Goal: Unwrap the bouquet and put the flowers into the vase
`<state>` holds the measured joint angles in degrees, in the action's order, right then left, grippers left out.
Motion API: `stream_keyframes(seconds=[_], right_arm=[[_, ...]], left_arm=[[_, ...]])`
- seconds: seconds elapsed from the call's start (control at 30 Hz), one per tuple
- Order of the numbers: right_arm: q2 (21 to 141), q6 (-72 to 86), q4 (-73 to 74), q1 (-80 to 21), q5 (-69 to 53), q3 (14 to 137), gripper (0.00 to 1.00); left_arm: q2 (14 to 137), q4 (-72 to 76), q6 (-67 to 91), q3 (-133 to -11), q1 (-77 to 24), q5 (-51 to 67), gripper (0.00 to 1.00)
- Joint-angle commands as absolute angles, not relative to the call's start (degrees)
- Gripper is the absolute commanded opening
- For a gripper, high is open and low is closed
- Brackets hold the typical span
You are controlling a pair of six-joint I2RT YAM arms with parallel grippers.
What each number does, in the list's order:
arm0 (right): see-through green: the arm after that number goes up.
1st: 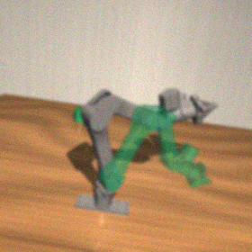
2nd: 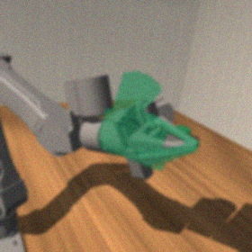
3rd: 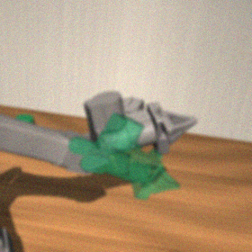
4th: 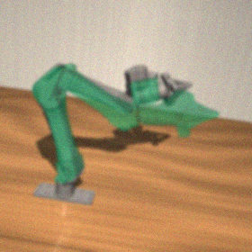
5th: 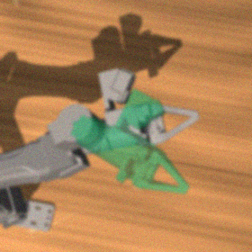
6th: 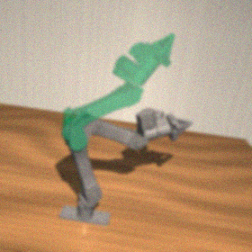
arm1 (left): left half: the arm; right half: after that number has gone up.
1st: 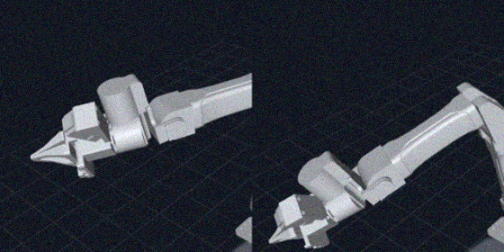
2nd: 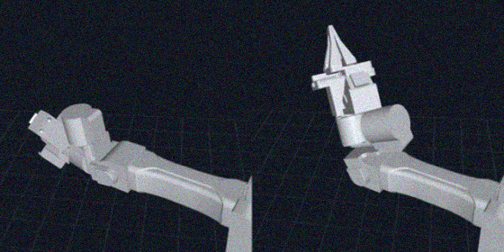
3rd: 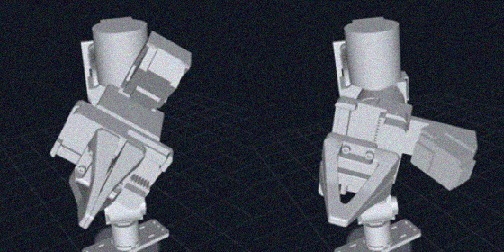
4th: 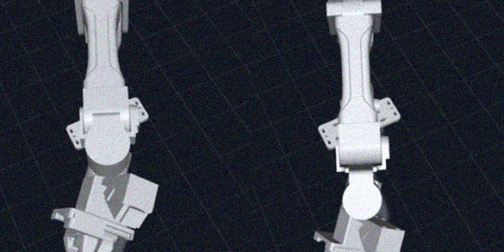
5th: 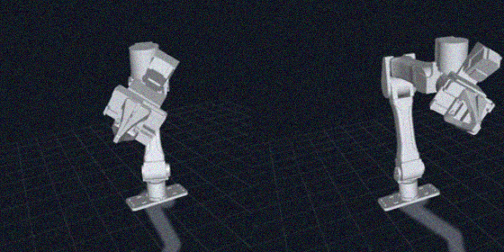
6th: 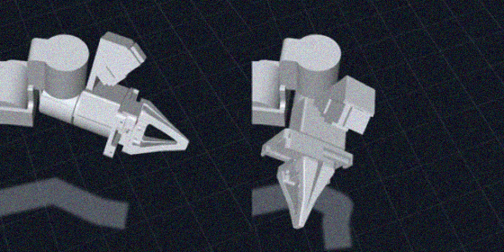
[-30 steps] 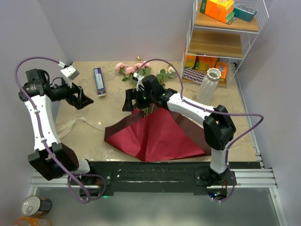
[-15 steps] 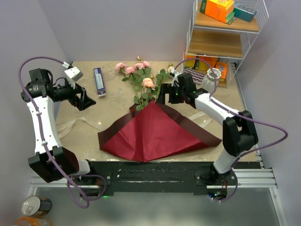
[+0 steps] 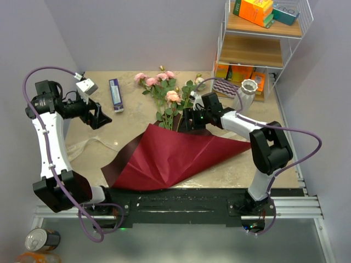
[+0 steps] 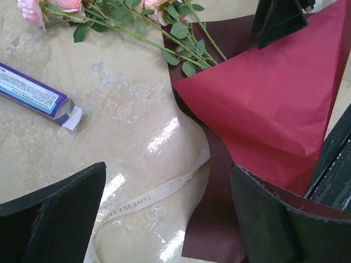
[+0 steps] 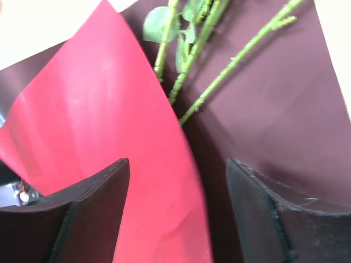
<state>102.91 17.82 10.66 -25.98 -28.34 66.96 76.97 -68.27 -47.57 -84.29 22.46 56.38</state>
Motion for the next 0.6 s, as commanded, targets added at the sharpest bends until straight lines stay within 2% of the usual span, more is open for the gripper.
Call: stream_keyframes(seconds=[0.0, 0.07, 0.2, 0.33, 0.57], right_arm=[[103.9, 17.5, 7.6, -26.0, -34.9, 67.2, 0.67], [104.4, 17.6, 8.3, -26.0, -35.3, 67.6, 0.62], [104.9, 17.4, 10.3, -26.1, -35.2, 67.1, 0.58], [104.0, 15.7, 11.1, -26.1, -31.6, 65.6, 0.71], [106.6, 14.9, 9.1, -26.1, -31.7, 67.1, 0.73]], left_arm=[[75.9, -67.1, -47.6, -84.5, 22.3, 56.9, 1.0], [75.9, -67.1, -47.6, -84.8, 22.3, 56.7, 0.99], [75.7, -67.1, -47.6, -85.0, 22.2, 56.3, 1.0], [75.2, -67.0, -47.7, -84.9, 22.3, 56.3, 0.99], [74.9, -67.1, -48.3, -83.6, 22.3, 56.7, 0.99]])
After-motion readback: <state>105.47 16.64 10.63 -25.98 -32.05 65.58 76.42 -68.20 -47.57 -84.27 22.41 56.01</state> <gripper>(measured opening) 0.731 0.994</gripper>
